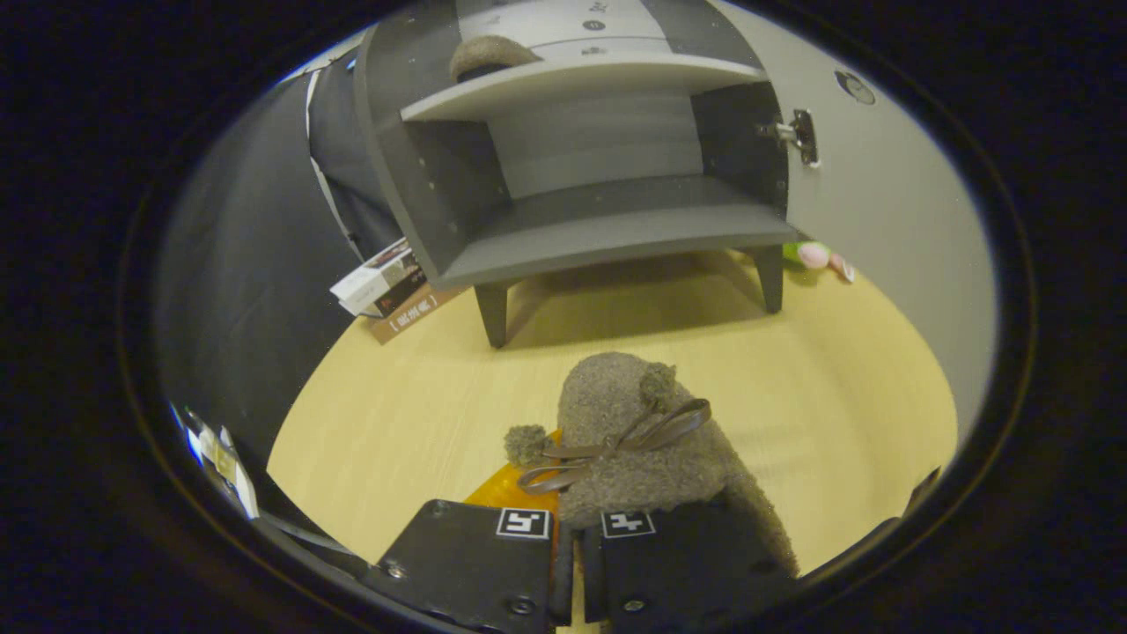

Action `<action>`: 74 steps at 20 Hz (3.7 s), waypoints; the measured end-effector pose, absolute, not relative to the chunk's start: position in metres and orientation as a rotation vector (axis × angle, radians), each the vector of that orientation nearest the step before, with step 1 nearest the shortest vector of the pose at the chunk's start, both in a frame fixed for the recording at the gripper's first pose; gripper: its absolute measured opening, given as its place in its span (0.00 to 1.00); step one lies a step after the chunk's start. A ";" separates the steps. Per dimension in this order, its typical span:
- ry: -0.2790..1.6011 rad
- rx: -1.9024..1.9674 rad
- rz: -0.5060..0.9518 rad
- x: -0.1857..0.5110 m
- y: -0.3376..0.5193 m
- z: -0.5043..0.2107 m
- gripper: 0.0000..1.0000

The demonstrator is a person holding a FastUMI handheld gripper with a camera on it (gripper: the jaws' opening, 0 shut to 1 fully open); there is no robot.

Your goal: Open the shoe cabinet door, grab the shoes and put them into the shoe cabinet, then close the shoe cabinet door.

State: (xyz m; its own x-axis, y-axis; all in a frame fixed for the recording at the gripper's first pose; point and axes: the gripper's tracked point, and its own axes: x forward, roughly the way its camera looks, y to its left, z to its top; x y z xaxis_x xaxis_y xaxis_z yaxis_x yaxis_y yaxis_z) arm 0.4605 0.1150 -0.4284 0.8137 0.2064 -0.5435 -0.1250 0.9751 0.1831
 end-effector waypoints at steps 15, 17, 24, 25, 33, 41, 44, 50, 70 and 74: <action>0.152 0.171 0.195 0.536 0.118 -0.148 0.09; 0.111 0.159 0.195 0.555 0.123 -0.124 0.09; -0.023 0.137 0.160 0.625 0.129 -0.054 0.08; -0.029 0.121 0.149 0.642 0.130 -0.050 0.08; 0.012 0.132 0.073 0.734 0.121 -0.054 0.08; 0.199 0.204 -0.003 0.773 0.111 -0.109 0.08; 0.289 0.226 -0.040 0.778 0.108 -0.122 0.08; 0.447 0.260 -0.088 0.786 0.102 -0.138 0.11; 0.335 0.138 -0.059 0.688 0.114 -0.094 0.82; 0.282 0.107 0.005 0.630 0.126 -0.081 0.85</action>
